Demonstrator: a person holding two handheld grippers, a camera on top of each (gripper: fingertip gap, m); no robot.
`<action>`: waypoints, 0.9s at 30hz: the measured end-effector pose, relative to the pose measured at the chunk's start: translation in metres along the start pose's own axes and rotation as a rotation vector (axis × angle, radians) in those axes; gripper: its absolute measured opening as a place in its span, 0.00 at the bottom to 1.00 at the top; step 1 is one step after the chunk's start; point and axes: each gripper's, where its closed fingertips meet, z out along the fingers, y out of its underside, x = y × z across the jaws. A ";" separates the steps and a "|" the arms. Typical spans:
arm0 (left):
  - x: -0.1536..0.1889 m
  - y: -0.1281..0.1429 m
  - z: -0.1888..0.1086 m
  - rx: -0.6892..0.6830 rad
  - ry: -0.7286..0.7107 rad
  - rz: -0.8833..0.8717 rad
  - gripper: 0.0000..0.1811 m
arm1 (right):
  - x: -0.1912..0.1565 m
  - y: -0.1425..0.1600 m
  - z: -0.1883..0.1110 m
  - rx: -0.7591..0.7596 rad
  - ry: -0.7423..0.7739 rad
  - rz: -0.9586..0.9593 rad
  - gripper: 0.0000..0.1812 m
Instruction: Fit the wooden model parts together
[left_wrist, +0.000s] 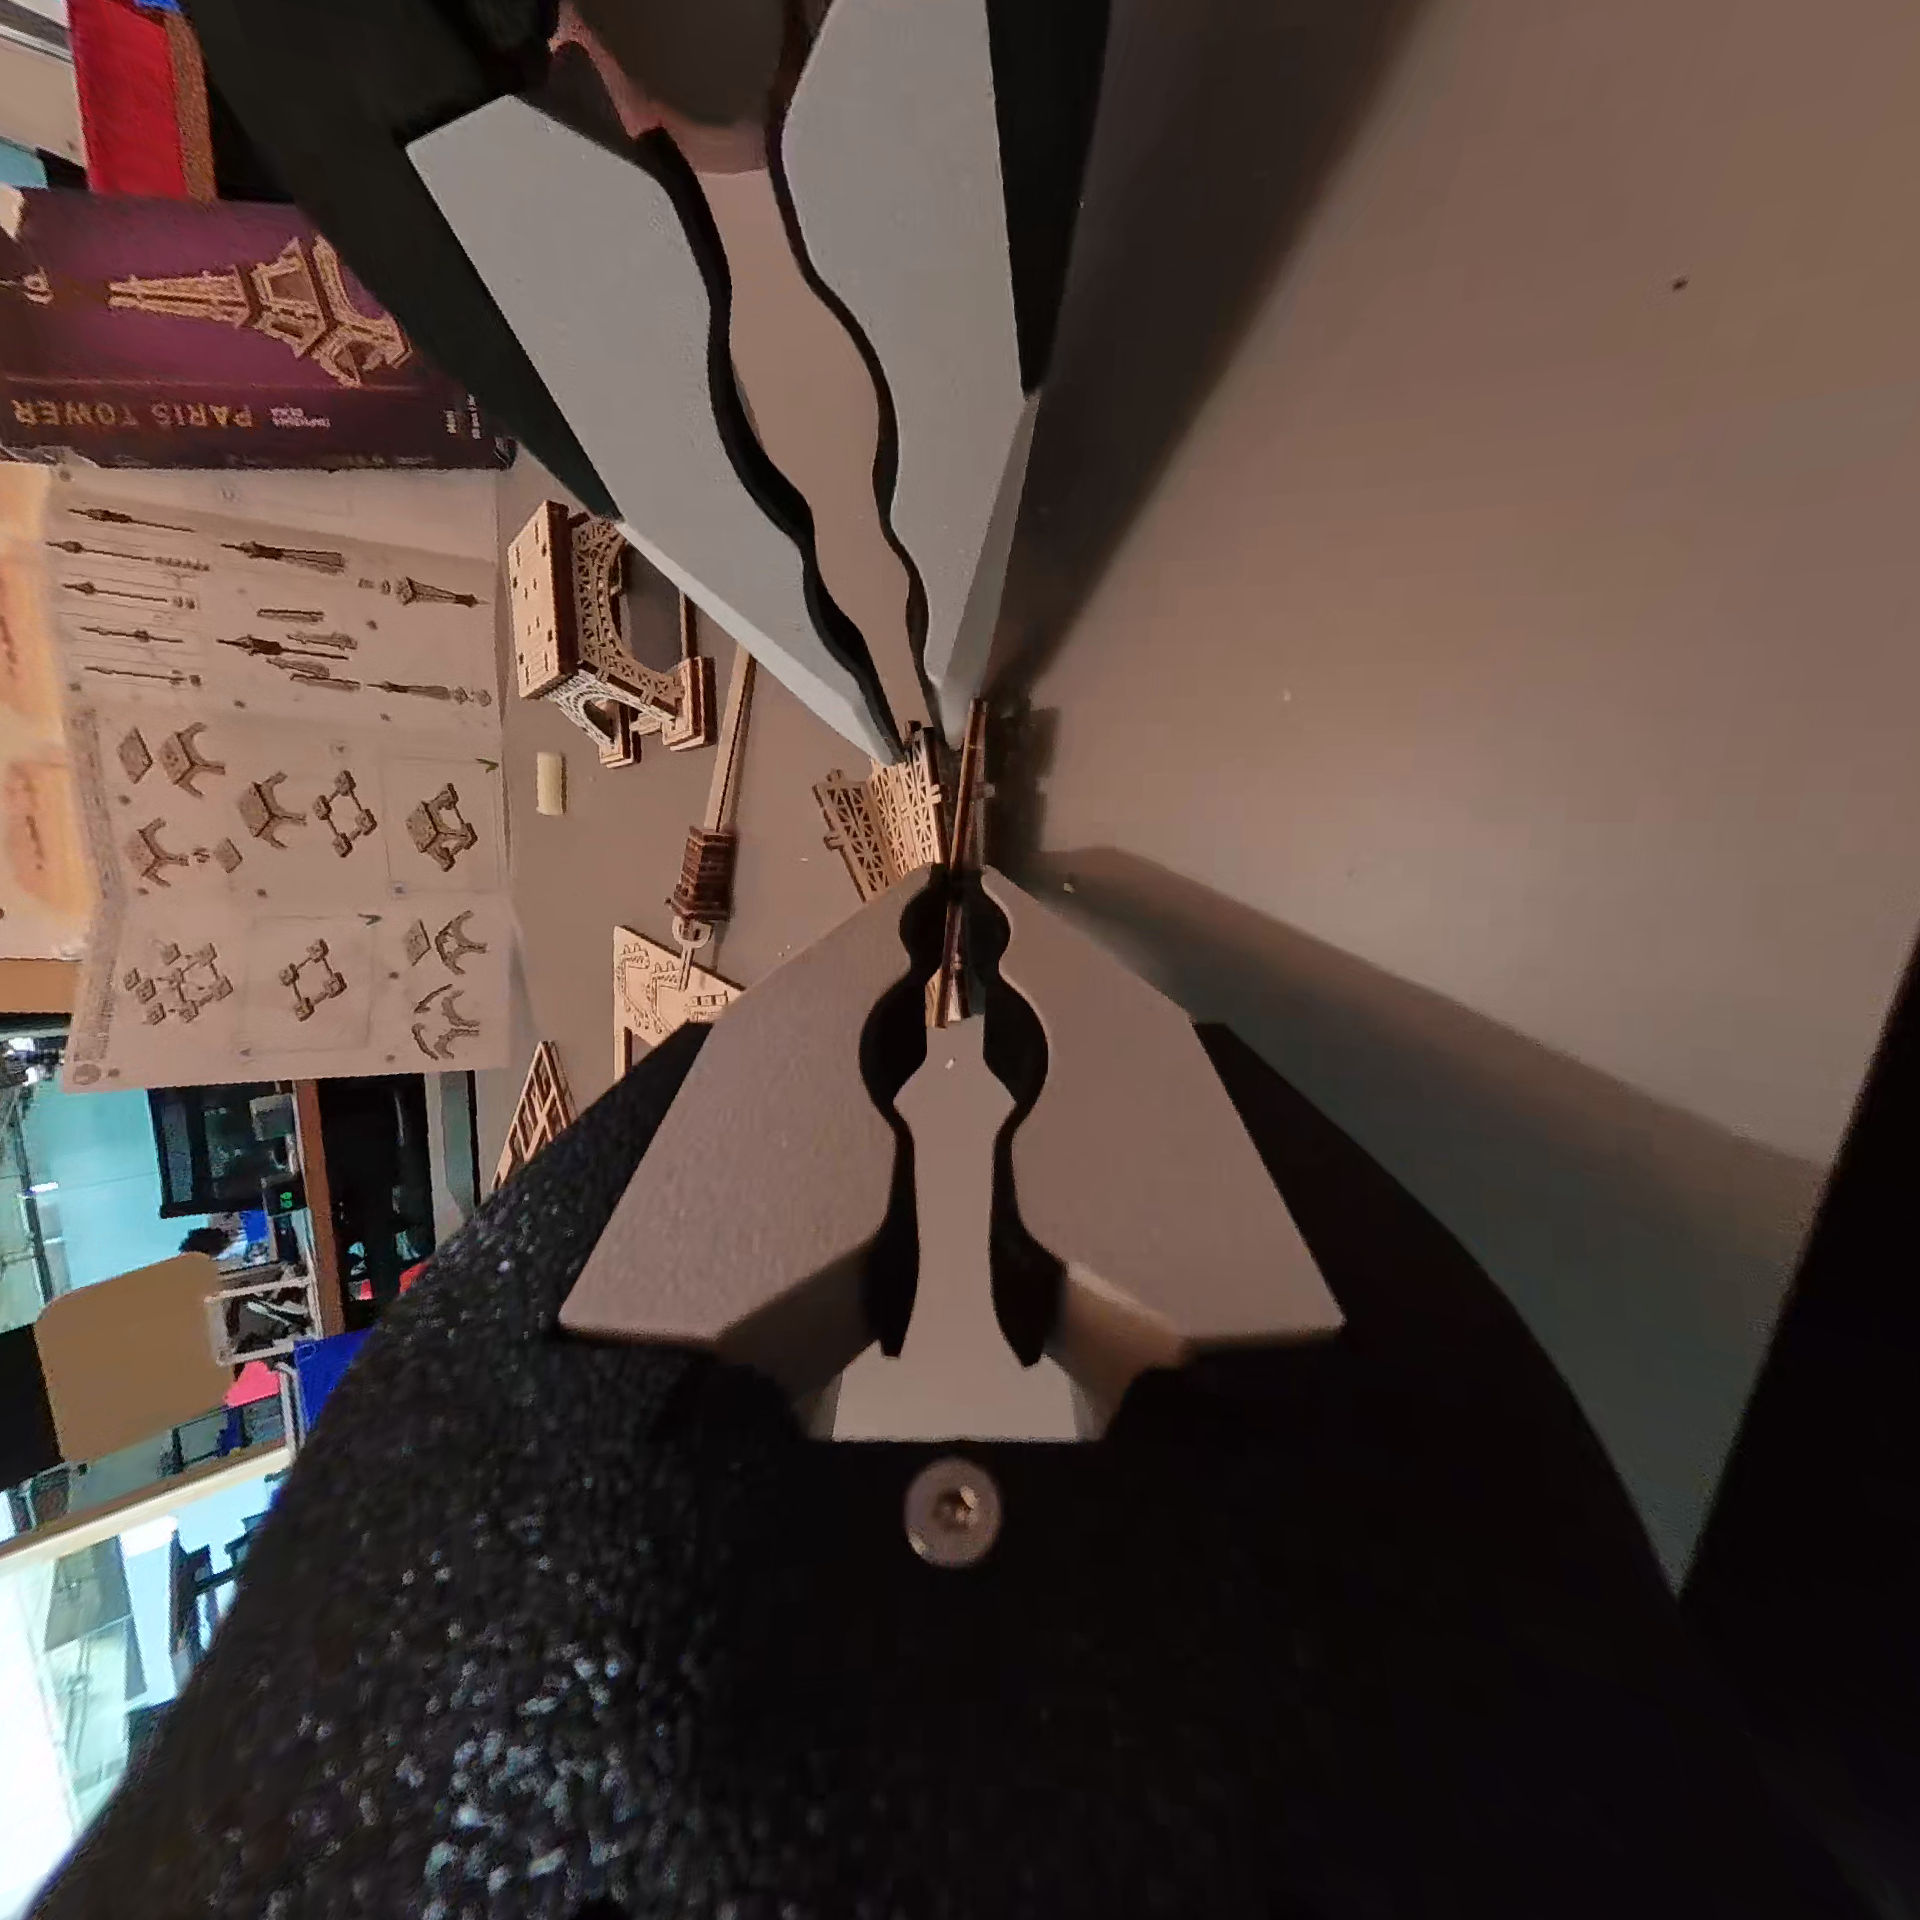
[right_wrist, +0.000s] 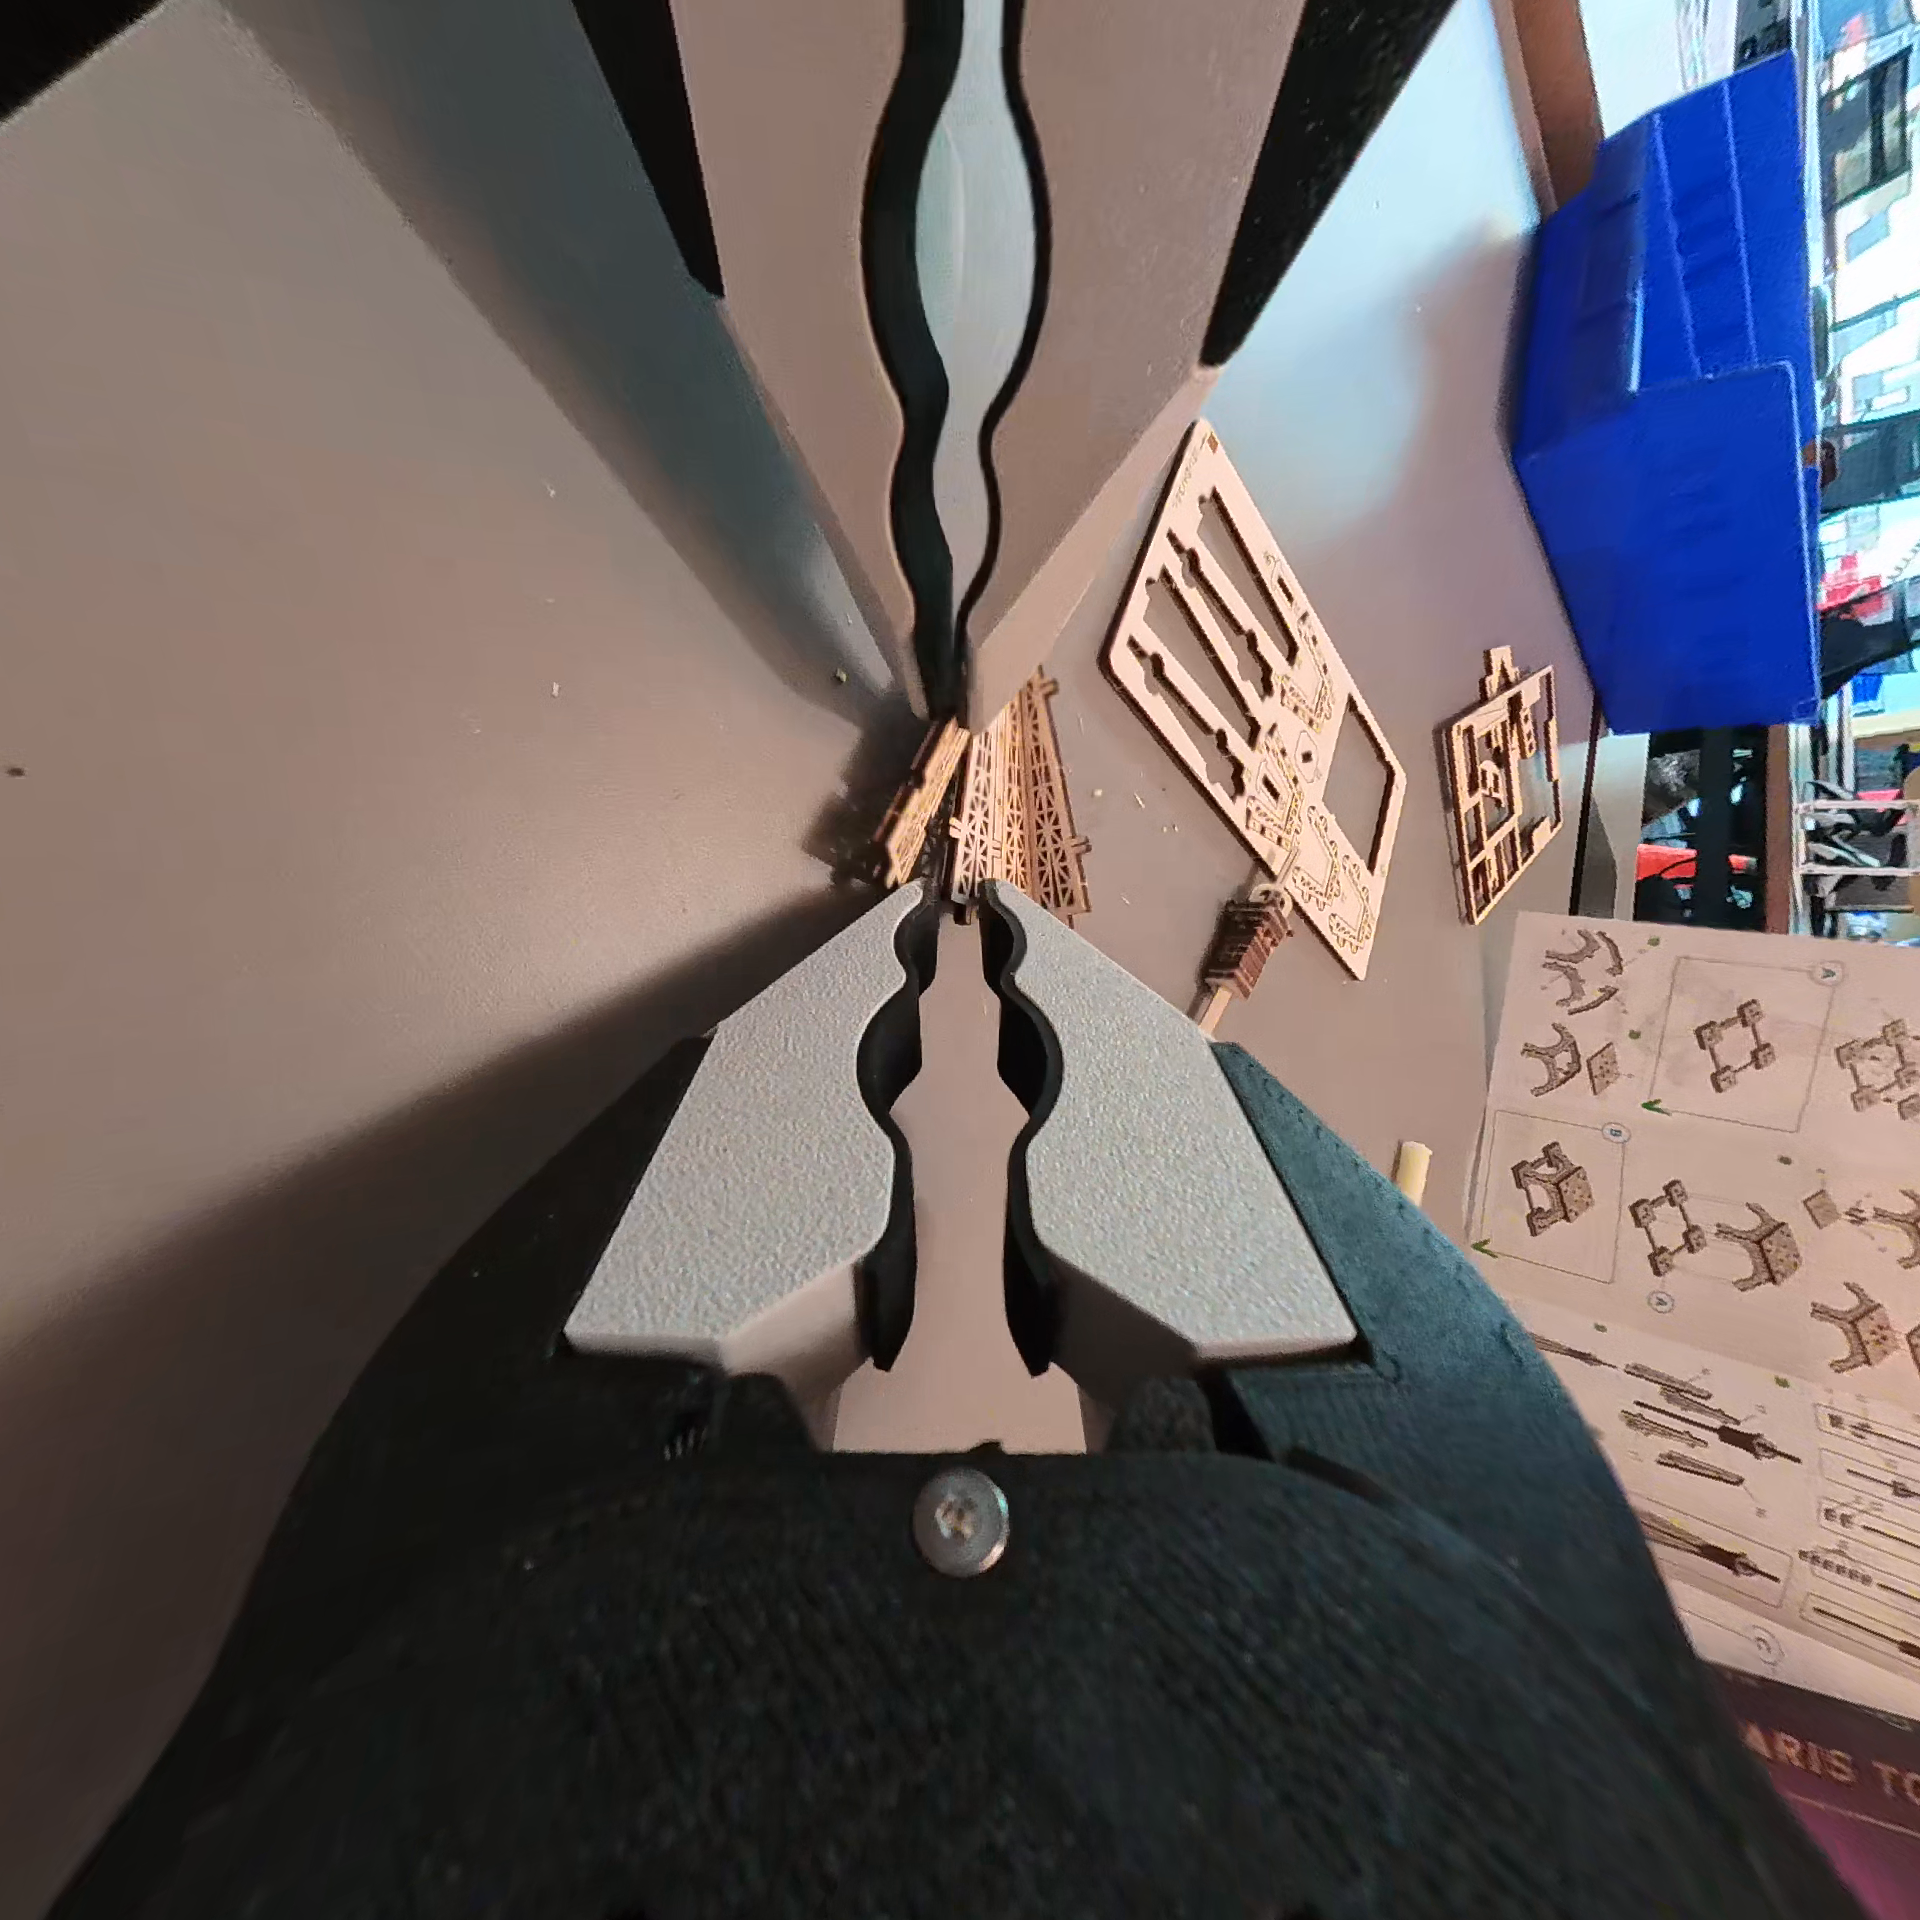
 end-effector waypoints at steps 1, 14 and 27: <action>0.002 -0.001 -0.001 0.005 -0.001 0.004 0.01 | 0.000 0.000 0.000 -0.007 0.003 -0.007 0.03; 0.004 -0.003 -0.013 0.052 -0.160 -0.030 0.01 | -0.007 -0.010 -0.006 0.022 -0.041 -0.019 0.07; 0.009 -0.003 -0.005 -0.046 -0.170 0.039 0.01 | -0.005 -0.026 -0.030 0.248 -0.176 0.244 0.18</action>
